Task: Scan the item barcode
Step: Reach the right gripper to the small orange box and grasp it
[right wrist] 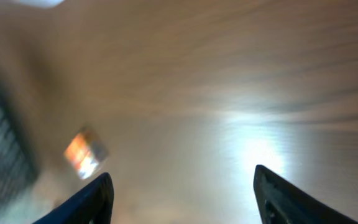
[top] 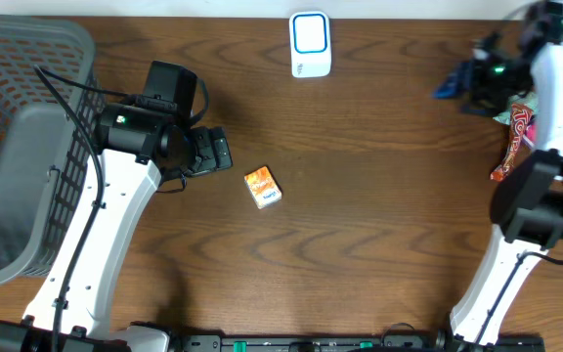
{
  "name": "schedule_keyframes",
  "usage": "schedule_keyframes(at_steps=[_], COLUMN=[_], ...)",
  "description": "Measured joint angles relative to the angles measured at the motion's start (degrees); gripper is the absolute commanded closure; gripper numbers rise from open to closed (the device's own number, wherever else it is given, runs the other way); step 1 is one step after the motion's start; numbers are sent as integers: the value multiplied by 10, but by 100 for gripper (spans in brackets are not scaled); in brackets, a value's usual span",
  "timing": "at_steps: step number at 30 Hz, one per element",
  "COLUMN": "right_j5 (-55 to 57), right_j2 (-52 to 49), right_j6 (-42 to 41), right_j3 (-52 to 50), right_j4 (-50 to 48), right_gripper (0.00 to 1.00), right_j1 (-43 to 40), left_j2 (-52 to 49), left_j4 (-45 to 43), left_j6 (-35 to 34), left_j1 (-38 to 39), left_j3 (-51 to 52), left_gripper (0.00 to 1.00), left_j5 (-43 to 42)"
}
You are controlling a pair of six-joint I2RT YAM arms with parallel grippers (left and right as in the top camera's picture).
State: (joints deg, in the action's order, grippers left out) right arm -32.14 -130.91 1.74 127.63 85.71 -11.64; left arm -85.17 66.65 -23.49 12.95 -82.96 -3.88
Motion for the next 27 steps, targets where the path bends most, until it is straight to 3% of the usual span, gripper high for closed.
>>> schedule_keyframes(at_steps=[2,4,8,11,22,27], right_j5=[-46,-70,-72,-63,-46,30], right_j2=[0,0,0,0,0,0], right_j6=[41,70,114,123,60,-7], right_j3=[0,0,0,0,-45,-61], right_j4=[35,60,71,59,-66,-104], right_gripper=[25,11,10,1,1,1], right_j1=[36,71,169,226,380,420], left_j2=[0,0,0,0,0,0], left_j4=[0,0,0,0,0,0], left_j6=[0,0,0,0,0,0], left_j1=[0,0,0,0,0,0], left_j3=[0,0,0,0,0,0], left_gripper=[2,2,2,2,2,2], left_j5=[0,0,0,0,0,0])
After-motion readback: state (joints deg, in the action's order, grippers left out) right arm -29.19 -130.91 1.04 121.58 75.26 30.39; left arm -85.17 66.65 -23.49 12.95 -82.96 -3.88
